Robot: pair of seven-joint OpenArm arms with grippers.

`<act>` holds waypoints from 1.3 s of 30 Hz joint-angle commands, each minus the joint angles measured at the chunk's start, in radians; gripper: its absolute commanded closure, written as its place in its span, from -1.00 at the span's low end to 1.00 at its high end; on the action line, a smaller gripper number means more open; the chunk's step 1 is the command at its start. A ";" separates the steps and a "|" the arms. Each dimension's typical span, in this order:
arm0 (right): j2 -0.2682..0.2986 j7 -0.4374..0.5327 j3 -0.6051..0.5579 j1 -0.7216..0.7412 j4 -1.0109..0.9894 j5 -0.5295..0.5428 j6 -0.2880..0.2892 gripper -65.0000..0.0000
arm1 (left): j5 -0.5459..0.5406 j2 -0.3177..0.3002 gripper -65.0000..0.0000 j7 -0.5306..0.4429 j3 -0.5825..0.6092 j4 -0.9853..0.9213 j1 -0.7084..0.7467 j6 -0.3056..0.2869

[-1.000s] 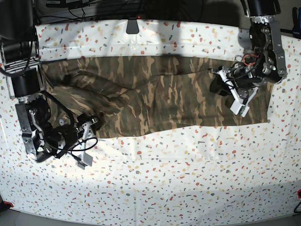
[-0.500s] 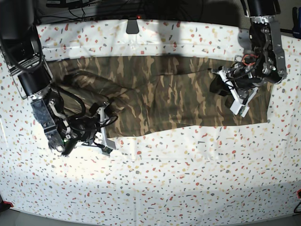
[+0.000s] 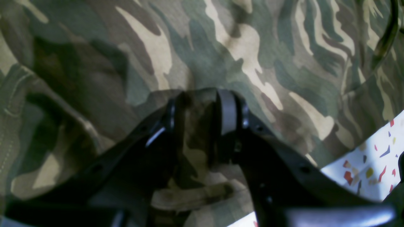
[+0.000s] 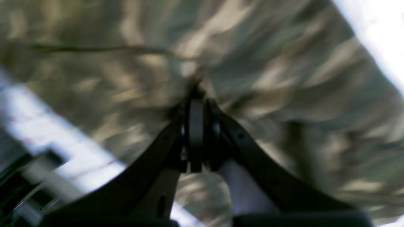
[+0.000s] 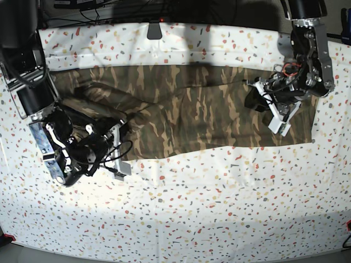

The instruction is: Fold the T-shirt properly

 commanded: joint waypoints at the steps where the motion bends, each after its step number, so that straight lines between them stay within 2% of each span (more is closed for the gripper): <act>1: 0.024 -0.011 0.010 0.032 0.033 0.063 0.005 1.00 | -0.016 -0.006 0.49 -0.008 -0.001 0.019 -0.011 -0.003; 8: 0.120 -0.011 0.010 0.026 0.129 0.348 0.005 1.00 | -0.027 -0.006 0.49 -0.020 -0.001 0.019 -0.011 -0.003; 14: 0.112 -0.011 0.010 -0.027 0.130 0.443 0.005 1.00 | -0.027 -0.006 0.49 -0.034 -0.001 0.019 -0.011 -0.003; 16: 0.103 -0.011 0.010 -0.055 0.130 0.445 0.005 1.00 | -0.027 -0.006 0.49 -0.034 -0.001 0.019 -0.011 -0.003; 17: 0.100 -0.010 0.010 -0.069 0.130 0.446 0.005 0.94 | -0.027 -0.006 0.49 -0.034 -0.001 0.019 -0.011 -0.003; 19: 0.098 -0.010 0.010 -0.092 0.130 0.451 0.005 0.59 | -0.027 -0.006 0.49 -0.034 -0.001 0.019 -0.011 -0.003; 20: 0.100 -0.010 0.010 -0.099 0.130 0.467 0.005 0.48 | -0.027 -0.006 0.49 -0.034 -0.001 0.019 -0.011 -0.003; 27: 0.097 -0.010 0.028 -0.097 0.136 0.551 0.005 0.44 | -0.027 -0.006 0.49 -0.034 -0.001 0.019 -0.011 -0.003; 31: 0.060 -0.009 0.149 -0.097 0.165 0.578 0.005 0.44 | -0.026 -0.007 0.49 -0.035 -0.001 0.019 -0.014 -0.003; 37: -0.047 0.005 0.496 -0.088 0.175 0.576 0.005 0.44 | -0.017 -0.014 0.49 -0.023 -0.001 0.024 -0.028 -0.003; 39: -0.072 0.000 0.594 -0.089 0.175 0.576 0.005 0.44 | 0.035 -0.023 0.49 -0.023 -0.001 0.036 -0.028 -0.003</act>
